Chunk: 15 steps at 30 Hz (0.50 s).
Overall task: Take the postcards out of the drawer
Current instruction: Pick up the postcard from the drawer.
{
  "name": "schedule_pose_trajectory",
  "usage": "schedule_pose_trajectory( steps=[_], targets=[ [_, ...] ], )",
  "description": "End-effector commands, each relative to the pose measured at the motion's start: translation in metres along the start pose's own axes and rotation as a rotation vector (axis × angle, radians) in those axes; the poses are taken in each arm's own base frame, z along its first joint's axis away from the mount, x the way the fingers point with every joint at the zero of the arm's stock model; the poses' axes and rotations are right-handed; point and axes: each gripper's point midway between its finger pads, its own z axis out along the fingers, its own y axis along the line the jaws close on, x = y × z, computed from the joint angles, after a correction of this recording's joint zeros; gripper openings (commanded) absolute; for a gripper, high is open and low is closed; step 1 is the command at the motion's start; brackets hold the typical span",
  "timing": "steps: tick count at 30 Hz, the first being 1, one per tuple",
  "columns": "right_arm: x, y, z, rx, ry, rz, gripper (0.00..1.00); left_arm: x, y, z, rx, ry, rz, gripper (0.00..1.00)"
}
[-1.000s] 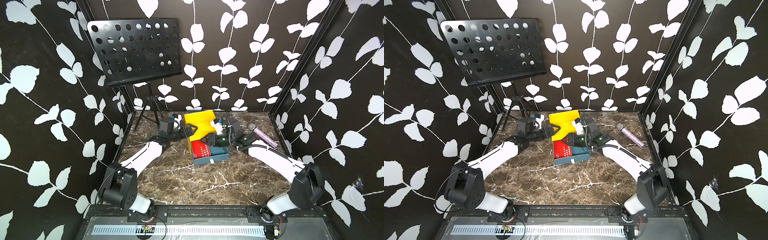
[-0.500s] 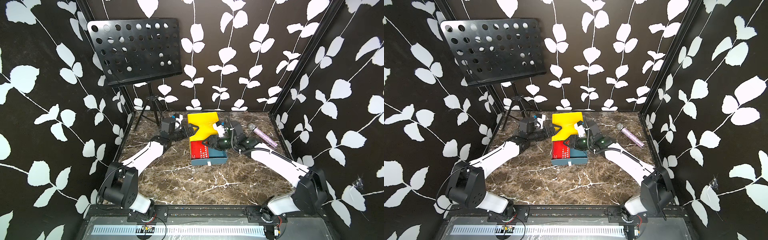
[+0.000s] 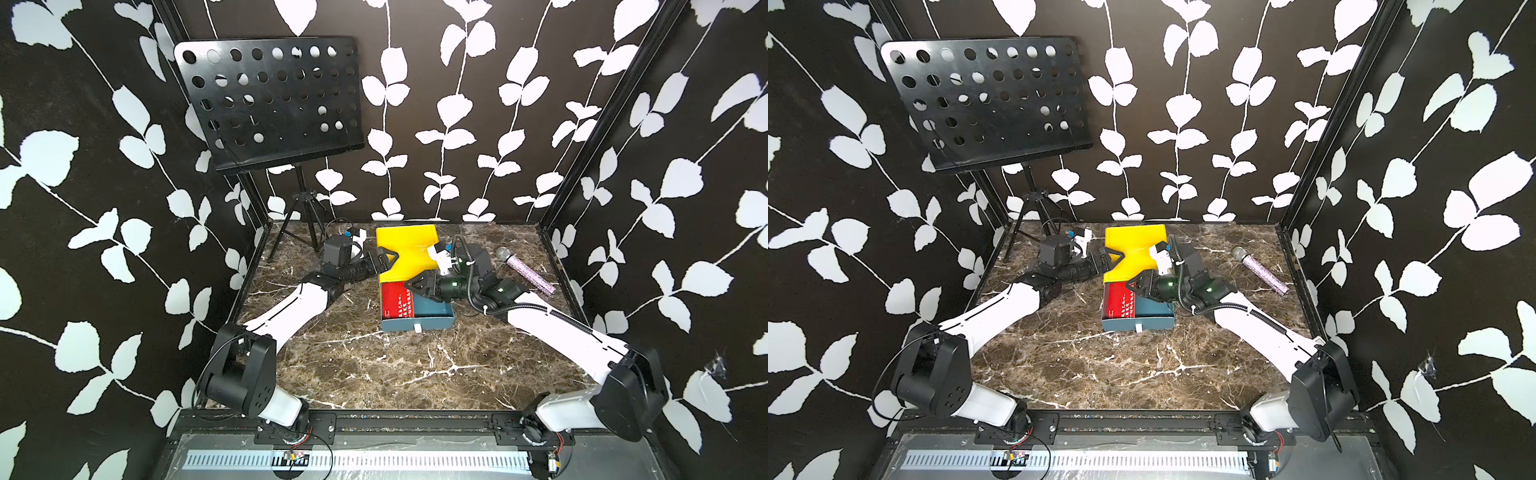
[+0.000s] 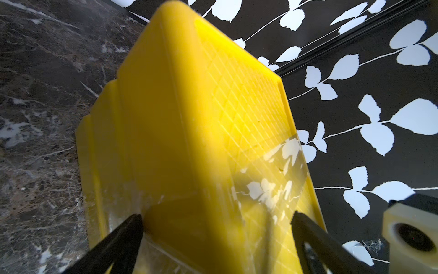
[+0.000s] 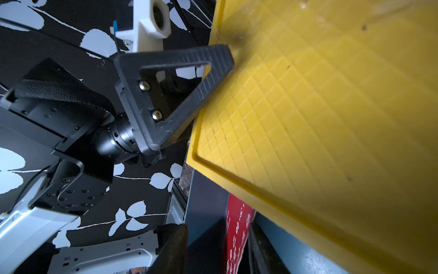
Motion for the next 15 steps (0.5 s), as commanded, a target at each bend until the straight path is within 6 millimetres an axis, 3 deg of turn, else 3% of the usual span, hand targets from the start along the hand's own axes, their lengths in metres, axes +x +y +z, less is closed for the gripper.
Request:
schedule_pose_trajectory(
  steps=[1,7,11,15],
  targets=[
    [0.006,0.003,0.001,0.012,0.005,-0.008,0.4,0.003,-0.019,0.0,0.061,0.007,0.015,0.99],
    [0.014,0.007,0.011,0.039,0.031,-0.04,0.41,0.004,-0.022,-0.002,0.067,-0.003,0.019,0.99],
    [0.017,-0.008,0.013,0.15,0.038,-0.063,0.41,0.004,-0.021,-0.003,0.063,-0.013,0.013,0.99],
    [0.016,-0.007,0.02,0.144,0.031,-0.067,0.4,0.006,-0.02,-0.003,0.066,-0.016,0.007,0.99]
  ],
)
